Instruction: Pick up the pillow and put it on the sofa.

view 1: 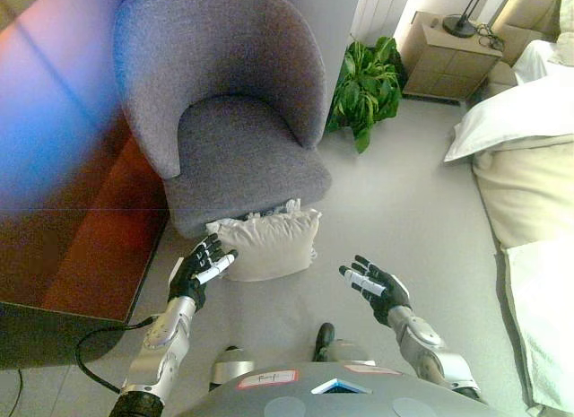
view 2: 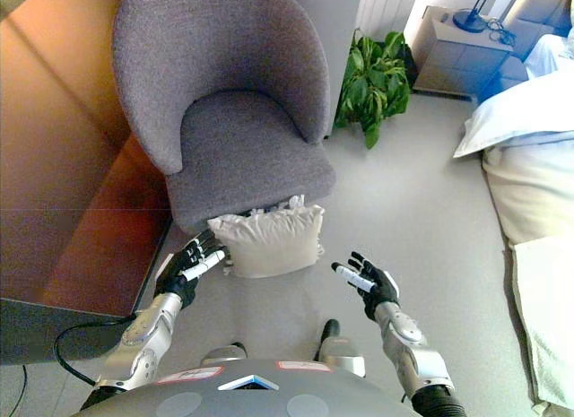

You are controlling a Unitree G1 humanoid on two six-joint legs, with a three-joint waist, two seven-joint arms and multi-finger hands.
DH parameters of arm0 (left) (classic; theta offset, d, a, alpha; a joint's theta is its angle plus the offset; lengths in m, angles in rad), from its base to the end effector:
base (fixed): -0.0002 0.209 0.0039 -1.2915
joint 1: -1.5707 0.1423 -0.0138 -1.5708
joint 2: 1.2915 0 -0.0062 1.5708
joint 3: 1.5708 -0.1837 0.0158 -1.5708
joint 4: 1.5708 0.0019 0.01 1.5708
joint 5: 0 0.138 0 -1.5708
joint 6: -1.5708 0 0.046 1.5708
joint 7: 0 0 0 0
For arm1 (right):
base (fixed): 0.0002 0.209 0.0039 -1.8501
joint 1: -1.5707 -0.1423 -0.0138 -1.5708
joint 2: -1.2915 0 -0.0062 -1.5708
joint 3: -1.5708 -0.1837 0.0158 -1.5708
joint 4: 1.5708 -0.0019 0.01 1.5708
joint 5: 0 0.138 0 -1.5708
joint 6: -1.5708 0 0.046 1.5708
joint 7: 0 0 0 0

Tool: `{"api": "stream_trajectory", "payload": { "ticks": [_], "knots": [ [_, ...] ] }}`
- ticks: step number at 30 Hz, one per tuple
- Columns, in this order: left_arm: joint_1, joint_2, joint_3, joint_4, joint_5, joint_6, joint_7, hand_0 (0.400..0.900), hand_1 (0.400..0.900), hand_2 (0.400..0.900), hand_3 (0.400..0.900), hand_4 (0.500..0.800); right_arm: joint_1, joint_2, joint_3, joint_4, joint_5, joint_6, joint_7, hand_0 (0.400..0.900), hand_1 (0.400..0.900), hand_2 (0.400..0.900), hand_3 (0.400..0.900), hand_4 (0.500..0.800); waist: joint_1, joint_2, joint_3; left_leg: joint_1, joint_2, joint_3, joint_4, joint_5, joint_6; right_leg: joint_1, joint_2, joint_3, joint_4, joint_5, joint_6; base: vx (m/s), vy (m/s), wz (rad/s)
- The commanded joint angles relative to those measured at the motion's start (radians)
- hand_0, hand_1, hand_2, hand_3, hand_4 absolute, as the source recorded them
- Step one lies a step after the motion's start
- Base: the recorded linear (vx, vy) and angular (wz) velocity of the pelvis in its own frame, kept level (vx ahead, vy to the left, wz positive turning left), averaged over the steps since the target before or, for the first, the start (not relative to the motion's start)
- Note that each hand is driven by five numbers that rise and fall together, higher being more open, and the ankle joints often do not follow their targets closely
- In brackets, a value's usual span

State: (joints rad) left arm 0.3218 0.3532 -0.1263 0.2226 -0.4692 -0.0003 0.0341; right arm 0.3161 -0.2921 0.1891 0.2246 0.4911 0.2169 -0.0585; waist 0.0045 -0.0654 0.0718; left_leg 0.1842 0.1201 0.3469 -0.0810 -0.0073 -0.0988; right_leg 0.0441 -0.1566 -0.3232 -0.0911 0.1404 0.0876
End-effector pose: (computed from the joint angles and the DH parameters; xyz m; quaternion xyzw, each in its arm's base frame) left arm 0.1073 0.2195 -0.0363 -0.0527 0.2762 0.0548 0.9581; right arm 0.1009 -0.1920 -0.0501 0.0888 0.3869 -0.0284 0.9174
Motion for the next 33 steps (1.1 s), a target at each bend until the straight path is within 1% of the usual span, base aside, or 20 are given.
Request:
{"api": "stream_trajectory", "payload": {
  "ticks": [1, 11, 15, 17, 20, 21, 22, 23, 24, 26, 28, 29, 31, 33],
  "knots": [
    [-0.074, 0.026, 0.021, -0.086, 0.000, -0.085, -0.010, 0.900, 0.900, 0.900, 0.900, 0.800, -0.063, -0.028, -0.055, -0.087, -0.053, -0.078, 0.002, 0.900, 0.900, 0.900, 0.900, 0.800, -0.002, 0.008, -0.003, -0.016, -0.013, -0.031, 0.030, -0.028, 0.053, 0.075, -0.025, -0.007, 0.004, -0.061, 0.071, 0.00, 0.000, 0.00],
    [-0.074, 0.026, 0.023, -0.077, 0.000, -0.087, -0.013, 0.900, 0.900, 0.900, 0.900, 0.800, -0.064, -0.032, -0.051, -0.088, -0.079, -0.096, 0.007, 0.900, 0.900, 0.900, 0.900, 0.800, -0.005, 0.012, 0.002, -0.015, -0.006, -0.031, 0.028, -0.024, 0.050, 0.073, -0.014, -0.005, 0.004, -0.068, 0.064, 0.01, -0.042, -0.01],
    [-0.073, 0.026, 0.023, -0.077, -0.008, -0.096, -0.005, 0.900, 0.900, 0.900, 0.900, 0.800, -0.072, -0.040, -0.047, -0.084, -0.082, -0.105, 0.020, 0.900, 0.900, 0.900, 0.900, 0.800, -0.004, 0.010, 0.015, -0.040, 0.010, -0.042, 0.078, -0.030, 0.040, 0.067, -0.002, 0.004, 0.004, -0.074, 0.048, 0.01, -0.101, -0.05],
    [-0.070, 0.025, 0.024, -0.078, -0.015, -0.103, 0.000, 0.900, 0.900, 0.900, 0.900, 0.800, -0.074, -0.048, -0.045, -0.088, -0.092, -0.107, 0.025, 0.900, 0.900, 0.900, 0.900, 0.800, 0.000, 0.007, 0.026, -0.066, 0.023, -0.056, 0.132, -0.032, 0.029, 0.065, 0.004, 0.012, 0.004, -0.075, 0.036, 0.01, -0.117, -0.12],
    [-0.062, 0.023, 0.026, -0.089, -0.024, -0.112, 0.009, 0.900, 0.900, 0.900, 0.900, 0.800, -0.080, -0.068, -0.042, -0.093, -0.096, -0.112, 0.030, 0.900, 0.900, 0.900, 0.900, 0.800, 0.008, 0.000, 0.048, -0.135, 0.063, -0.095, 0.272, 0.002, 0.005, 0.057, 0.014, 0.024, 0.007, -0.078, 0.012, 0.00, -0.125, -0.17],
    [-0.060, 0.022, 0.025, -0.093, -0.029, -0.117, 0.012, 0.900, 0.900, 0.900, 0.900, 0.800, -0.083, -0.078, -0.041, -0.094, -0.097, -0.116, 0.032, 0.900, 0.900, 0.900, 0.900, 0.800, 0.011, -0.004, 0.060, -0.170, 0.082, -0.116, 0.340, 0.031, -0.006, 0.051, 0.017, 0.027, 0.010, -0.077, 0.001, -0.03, -0.105, -0.18],
    [-0.058, 0.022, 0.025, -0.095, -0.034, -0.122, 0.012, 0.900, 0.900, 0.900, 0.900, 0.800, -0.084, -0.085, -0.042, -0.094, -0.096, -0.120, 0.035, 0.900, 0.900, 0.900, 0.900, 0.800, 0.013, -0.010, 0.067, -0.206, 0.093, -0.135, 0.401, 0.060, -0.013, 0.043, 0.015, 0.027, 0.011, -0.073, -0.008, -0.03, -0.117, -0.20],
    [-0.054, 0.021, 0.025, -0.094, -0.039, -0.129, 0.010, 0.900, 0.900, 0.900, 0.900, 0.800, -0.084, -0.097, -0.044, -0.093, -0.092, -0.126, 0.036, 0.900, 0.900, 0.900, 0.900, 0.800, 0.018, -0.014, 0.081, -0.247, 0.108, -0.158, 0.494, 0.075, -0.020, 0.045, 0.017, 0.026, 0.011, -0.073, -0.018, 0.00, -0.111, -0.16],
    [-0.050, 0.019, 0.027, -0.091, -0.045, -0.132, 0.002, 0.900, 0.900, 0.900, 0.900, 0.800, -0.083, -0.107, -0.048, -0.091, -0.090, -0.133, 0.041, 0.900, 0.900, 0.900, 0.900, 0.800, 0.022, -0.021, 0.091, -0.281, 0.112, -0.170, 0.569, 0.080, -0.020, 0.047, 0.013, 0.025, 0.011, -0.070, -0.027, 0.05, -0.097, -0.14],
    [-0.036, 0.015, 0.036, -0.092, -0.052, -0.133, -0.009, 0.900, 0.900, 0.900, 0.900, 0.800, -0.073, -0.118, -0.058, -0.085, -0.087, -0.144, 0.047, 0.900, 0.900, 0.900, 0.900, 0.800, 0.030, -0.028, 0.108, -0.322, 0.112, -0.173, 0.627, 0.087, -0.015, 0.058, 0.009, 0.026, 0.010, -0.071, -0.034, 0.10, -0.033, -0.08],
    [-0.025, 0.012, 0.044, -0.098, -0.055, -0.133, -0.011, 0.900, 0.900, 0.900, 0.900, 0.800, -0.066, -0.123, -0.065, -0.084, -0.085, -0.149, 0.050, 0.900, 0.900, 0.900, 0.900, 0.800, 0.038, -0.025, 0.119, -0.325, 0.107, -0.162, 0.583, 0.093, -0.012, 0.075, 0.011, 0.029, 0.009, -0.080, -0.031, 0.16, 0.063, -0.05],
    [-0.016, 0.010, 0.050, -0.105, -0.052, -0.134, -0.015, 0.900, 0.900, 0.900, 0.900, 0.800, -0.059, -0.121, -0.070, -0.087, -0.089, -0.151, 0.054, 0.900, 0.900, 0.900, 0.900, 0.800, 0.041, -0.018, 0.122, -0.310, 0.104, -0.148, 0.513, 0.102, -0.011, 0.082, 0.017, 0.032, 0.008, -0.088, -0.025, 0.23, 0.133, -0.03],
    [-0.001, 0.007, 0.049, -0.106, -0.052, -0.146, -0.019, 0.900, 0.900, 0.900, 0.900, 0.800, -0.048, -0.117, -0.076, -0.096, -0.108, -0.156, 0.064, 0.900, 0.900, 0.900, 0.900, 0.800, 0.043, 0.008, 0.120, -0.283, 0.103, -0.133, 0.337, 0.148, -0.018, 0.094, 0.034, 0.042, 0.005, -0.102, -0.013, 0.25, 0.168, -0.05],
    [0.007, 0.001, 0.042, -0.095, -0.057, -0.159, -0.022, 0.900, 0.900, 0.900, 0.900, 0.800, -0.027, -0.117, -0.081, -0.114, -0.123, -0.158, 0.077, 0.900, 0.900, 0.900, 0.900, 0.800, 0.048, 0.036, 0.116, -0.282, 0.107, -0.124, 0.175, 0.219, -0.039, 0.107, 0.056, 0.057, 0.004, -0.120, -0.004, 0.29, 0.188, -0.08]
  ]
}}
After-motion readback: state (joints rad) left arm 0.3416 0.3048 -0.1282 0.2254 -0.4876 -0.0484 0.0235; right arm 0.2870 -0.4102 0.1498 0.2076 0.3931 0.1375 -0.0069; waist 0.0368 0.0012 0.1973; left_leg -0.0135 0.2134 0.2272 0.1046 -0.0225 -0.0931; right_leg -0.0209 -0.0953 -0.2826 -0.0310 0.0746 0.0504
